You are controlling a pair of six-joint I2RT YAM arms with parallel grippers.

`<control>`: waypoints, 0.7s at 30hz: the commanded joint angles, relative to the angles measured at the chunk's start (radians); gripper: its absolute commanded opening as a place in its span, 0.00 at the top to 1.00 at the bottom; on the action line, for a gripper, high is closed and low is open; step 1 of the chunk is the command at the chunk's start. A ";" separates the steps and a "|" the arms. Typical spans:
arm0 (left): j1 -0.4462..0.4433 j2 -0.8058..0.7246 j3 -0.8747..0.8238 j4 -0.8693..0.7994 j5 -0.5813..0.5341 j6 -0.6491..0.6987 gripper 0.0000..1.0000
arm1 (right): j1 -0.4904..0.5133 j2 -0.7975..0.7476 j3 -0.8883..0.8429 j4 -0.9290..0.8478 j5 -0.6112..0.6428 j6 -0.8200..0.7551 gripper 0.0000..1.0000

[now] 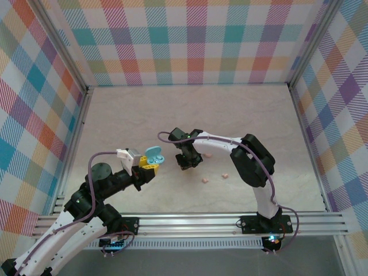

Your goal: Insert the wireless bluetooth earbuds into the charging case

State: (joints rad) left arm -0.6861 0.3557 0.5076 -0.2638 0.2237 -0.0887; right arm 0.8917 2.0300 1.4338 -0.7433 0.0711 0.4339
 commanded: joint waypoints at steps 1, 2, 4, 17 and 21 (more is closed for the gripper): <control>-0.009 -0.011 0.017 0.004 -0.003 0.006 0.76 | 0.003 -0.019 0.012 -0.013 0.004 -0.008 0.77; -0.009 -0.010 0.018 0.006 -0.003 0.006 0.76 | 0.001 -0.030 0.007 -0.009 0.000 -0.008 0.77; -0.009 -0.007 0.019 0.011 -0.003 0.005 0.76 | -0.009 -0.059 -0.013 0.006 -0.027 -0.004 0.78; -0.009 0.051 0.022 0.071 0.023 -0.019 0.76 | -0.102 -0.486 -0.191 0.109 -0.222 -0.007 0.79; -0.009 0.068 0.006 0.114 0.033 -0.019 0.76 | -0.102 -0.595 -0.181 0.106 -0.262 0.001 0.79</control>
State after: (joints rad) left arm -0.6861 0.4194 0.5076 -0.2253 0.2295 -0.0937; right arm 0.7837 1.4857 1.2537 -0.6449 -0.1303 0.4374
